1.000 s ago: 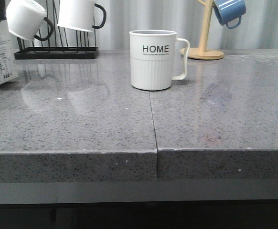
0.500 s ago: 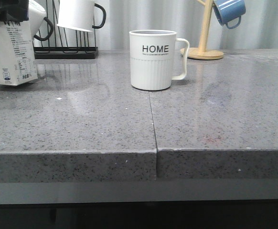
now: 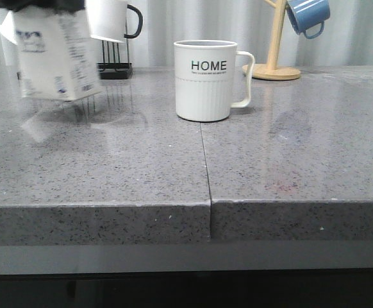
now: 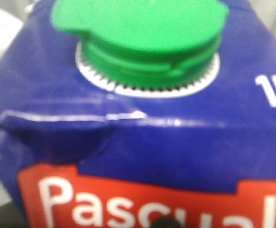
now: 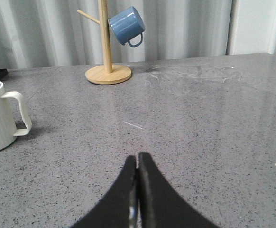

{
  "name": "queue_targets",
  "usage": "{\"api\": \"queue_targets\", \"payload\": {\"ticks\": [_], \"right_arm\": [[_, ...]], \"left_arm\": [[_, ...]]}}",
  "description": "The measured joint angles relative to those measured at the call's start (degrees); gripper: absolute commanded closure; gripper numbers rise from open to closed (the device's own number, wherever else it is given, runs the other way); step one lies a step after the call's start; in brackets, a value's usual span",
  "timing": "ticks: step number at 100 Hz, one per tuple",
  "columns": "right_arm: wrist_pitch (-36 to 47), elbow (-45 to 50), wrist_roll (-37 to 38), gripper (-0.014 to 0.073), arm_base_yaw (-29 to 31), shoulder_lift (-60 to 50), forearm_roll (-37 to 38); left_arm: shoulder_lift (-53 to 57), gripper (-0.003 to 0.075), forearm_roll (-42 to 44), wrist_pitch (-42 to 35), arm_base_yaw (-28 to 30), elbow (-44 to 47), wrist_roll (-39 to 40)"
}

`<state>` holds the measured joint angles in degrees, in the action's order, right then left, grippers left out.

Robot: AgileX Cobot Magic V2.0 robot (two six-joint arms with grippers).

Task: Place milk next to cup
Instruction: 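Lift and carry the milk carton toward the HOME mug, then lower the milk carton onto the table beside the mug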

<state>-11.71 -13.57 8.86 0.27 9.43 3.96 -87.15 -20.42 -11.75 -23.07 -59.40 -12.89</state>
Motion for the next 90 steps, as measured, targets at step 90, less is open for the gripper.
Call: {"api": "queue_targets", "payload": {"ticks": [90], "right_arm": [[0.0, 0.0, 0.0, 0.0714, 0.0, 0.0, 0.0]], "left_arm": [[-9.2, 0.0615, -31.3, -21.3, -16.6, -4.6, -22.5]]}}
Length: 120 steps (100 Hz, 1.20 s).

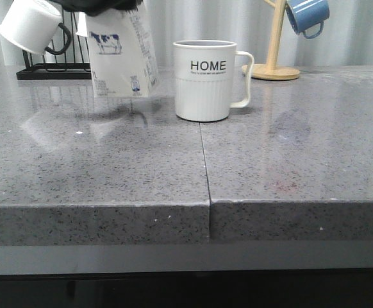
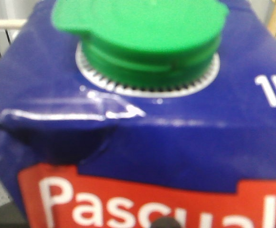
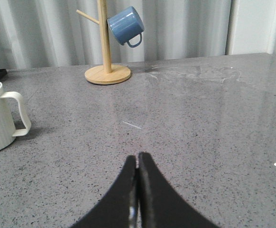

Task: Place milk next to cup
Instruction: 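Lower the milk carton onto the table beside the mug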

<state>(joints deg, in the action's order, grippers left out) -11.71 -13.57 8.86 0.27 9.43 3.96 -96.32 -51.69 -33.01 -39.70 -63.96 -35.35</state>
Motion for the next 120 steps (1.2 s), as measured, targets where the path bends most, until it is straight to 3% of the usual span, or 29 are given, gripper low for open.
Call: {"api": "queue_targets", "payload": {"ticks": [78, 92, 120], "right_arm": [[0.0, 0.0, 0.0, 0.0714, 0.0, 0.0, 0.0], [0.0, 0.0, 0.0, 0.0714, 0.0, 0.0, 0.0], [0.0, 0.0, 0.0, 0.0714, 0.0, 0.0, 0.0]], "left_arm": [[-3.7, 0.0603, -1.8, -2.8, -0.5, -0.5, 0.0], [-3.7, 0.0499, -1.9, -2.9, -1.1, -0.5, -0.1], [-3.8, 0.0164, -1.2, -2.8, -1.9, -0.7, -0.5]]}}
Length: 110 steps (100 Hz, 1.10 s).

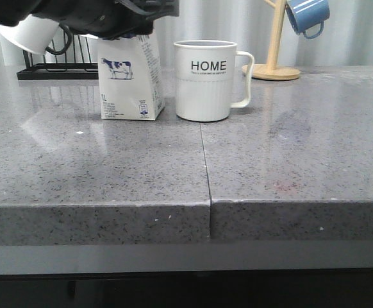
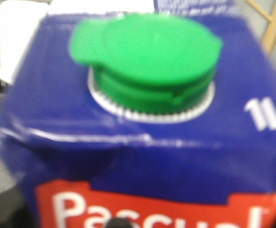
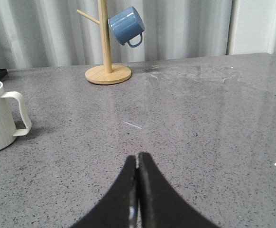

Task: Place milk next to cup
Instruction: 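Lower the milk carton onto the table beside the mug, then open the left gripper and raise it off the carton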

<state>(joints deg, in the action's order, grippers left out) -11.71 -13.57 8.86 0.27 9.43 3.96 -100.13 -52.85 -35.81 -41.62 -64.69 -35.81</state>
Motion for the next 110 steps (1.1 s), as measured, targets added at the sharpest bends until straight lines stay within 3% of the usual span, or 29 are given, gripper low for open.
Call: {"api": "queue_targets", "payload": {"ticks": [20, 44, 81, 110], "right_arm": [[0.0, 0.0, 0.0, 0.0714, 0.0, 0.0, 0.0], [0.0, 0.0, 0.0, 0.0714, 0.0, 0.0, 0.0], [0.0, 0.0, 0.0, 0.0714, 0.0, 0.0, 0.0], [0.0, 0.0, 0.0, 0.0714, 0.0, 0.0, 0.0]], "left_arm": [[1.0, 0.0067, 0.9, 0.0, -0.1, -0.5, 0.0], [1.5, 0.0066, 1.4, 2.0, -0.1, 0.0, -0.7], [9.9, 0.0066, 1.1, 2.7, -0.5, 9.8, -0.9], [19.7, 0.0066, 4.5, 11.1, -1.2, 14.9, -0.4]]}}
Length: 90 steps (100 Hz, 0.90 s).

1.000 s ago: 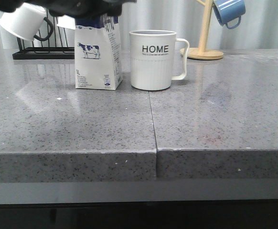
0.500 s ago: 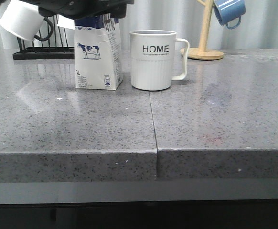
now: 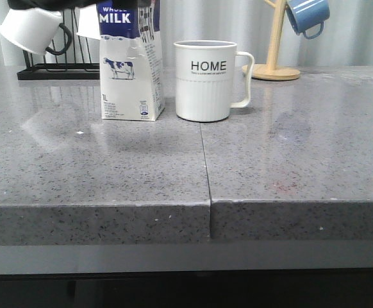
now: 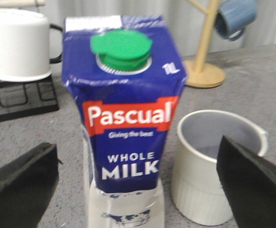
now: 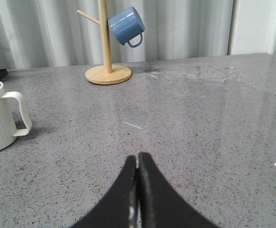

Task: Place milk next to cup
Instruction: 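Open the left gripper and raise it off the carton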

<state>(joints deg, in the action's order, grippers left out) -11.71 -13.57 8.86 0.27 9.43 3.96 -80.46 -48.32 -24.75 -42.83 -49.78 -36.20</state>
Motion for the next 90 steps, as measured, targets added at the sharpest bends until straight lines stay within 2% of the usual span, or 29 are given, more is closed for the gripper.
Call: {"api": "queue_targets", "payload": {"ticks": [20, 51, 61, 90], "right_arm": [[0.0, 0.0, 0.0, 0.0714, 0.0, 0.0, 0.0], [0.0, 0.0, 0.0, 0.0714, 0.0, 0.0, 0.0], [0.0, 0.0, 0.0, 0.0714, 0.0, 0.0, 0.0], [0.0, 0.0, 0.0, 0.0714, 0.0, 0.0, 0.0]], "left_arm": [[7.9, 0.0066, 8.5, 1.7, 4.4, 2.4, 5.3], [16.2, 0.0066, 29.0, 10.5, 23.6, 6.0, 24.3], [19.2, 0.0069, 34.3, 14.2, 28.1, 7.1, 28.8], [32.5, 0.0069, 37.8, 17.8, 35.3, 14.9, 32.0]]}}
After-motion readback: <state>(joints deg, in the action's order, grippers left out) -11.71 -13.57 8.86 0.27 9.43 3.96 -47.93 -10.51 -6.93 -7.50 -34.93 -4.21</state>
